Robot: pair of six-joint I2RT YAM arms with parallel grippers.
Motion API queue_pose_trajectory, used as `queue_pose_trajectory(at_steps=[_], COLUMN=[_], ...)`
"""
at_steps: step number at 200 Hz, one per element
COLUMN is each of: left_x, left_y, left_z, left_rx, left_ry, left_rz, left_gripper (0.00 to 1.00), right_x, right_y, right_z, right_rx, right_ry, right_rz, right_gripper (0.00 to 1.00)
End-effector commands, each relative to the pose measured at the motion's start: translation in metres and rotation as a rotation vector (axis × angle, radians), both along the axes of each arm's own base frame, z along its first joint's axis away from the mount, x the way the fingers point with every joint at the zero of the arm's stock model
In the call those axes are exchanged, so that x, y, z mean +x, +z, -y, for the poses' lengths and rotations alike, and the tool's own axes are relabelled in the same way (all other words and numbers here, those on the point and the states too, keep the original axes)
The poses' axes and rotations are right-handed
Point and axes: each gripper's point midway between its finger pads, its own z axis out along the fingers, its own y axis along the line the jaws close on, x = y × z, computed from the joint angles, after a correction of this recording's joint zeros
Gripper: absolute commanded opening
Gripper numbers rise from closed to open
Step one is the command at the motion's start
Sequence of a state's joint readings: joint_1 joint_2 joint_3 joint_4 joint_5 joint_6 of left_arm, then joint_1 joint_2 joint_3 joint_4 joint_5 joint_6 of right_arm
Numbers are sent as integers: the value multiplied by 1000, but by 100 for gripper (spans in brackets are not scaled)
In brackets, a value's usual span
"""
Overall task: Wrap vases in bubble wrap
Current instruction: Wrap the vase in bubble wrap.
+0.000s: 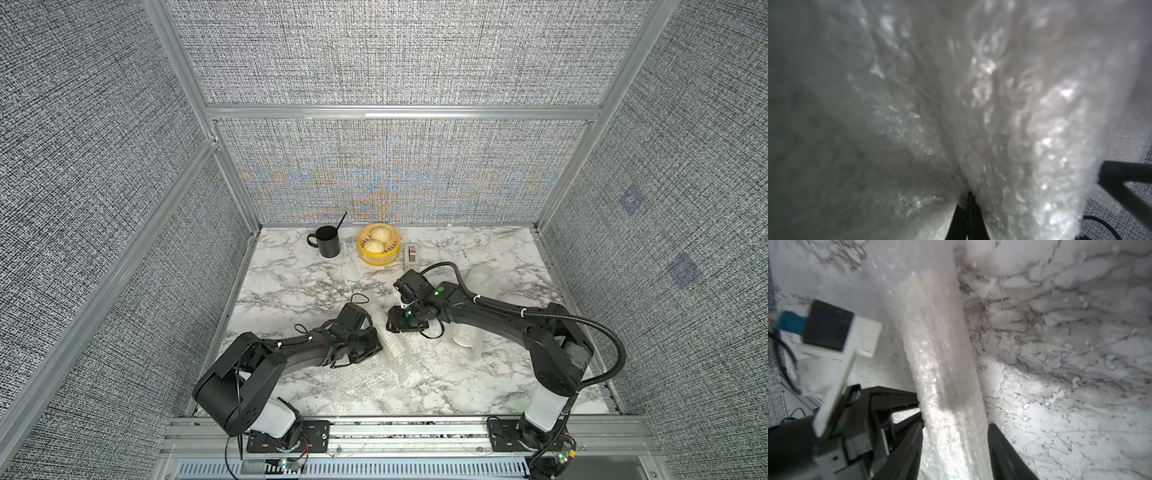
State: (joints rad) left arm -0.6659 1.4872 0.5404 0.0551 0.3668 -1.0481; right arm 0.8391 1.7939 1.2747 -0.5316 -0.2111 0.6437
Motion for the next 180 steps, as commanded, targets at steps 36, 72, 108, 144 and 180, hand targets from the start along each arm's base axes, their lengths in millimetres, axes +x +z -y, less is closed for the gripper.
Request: queue_pose_trajectory(at_steps=[36, 72, 108, 144, 180], left_x=[5, 5, 4, 0, 9], left_y=[0, 0, 8, 15, 40], left_z=[4, 4, -4, -23, -30], left_rx=[-2, 1, -15, -12, -52], left_ry=[-12, -8, 13, 46, 90], left_rz=[11, 10, 16, 10, 53], left_gripper=[0, 0, 21, 38, 39], right_x=[-16, -15, -16, -19, -19], right_y=[-23, -39, -44, -45, -41], right_z=[-1, 6, 10, 6, 4], right_rx=[-27, -98, -134, -143, -155], right_ry=[92, 124, 137, 152, 159], right_rz=[-40, -33, -16, -6, 18], right_gripper=[57, 53, 49, 49, 49])
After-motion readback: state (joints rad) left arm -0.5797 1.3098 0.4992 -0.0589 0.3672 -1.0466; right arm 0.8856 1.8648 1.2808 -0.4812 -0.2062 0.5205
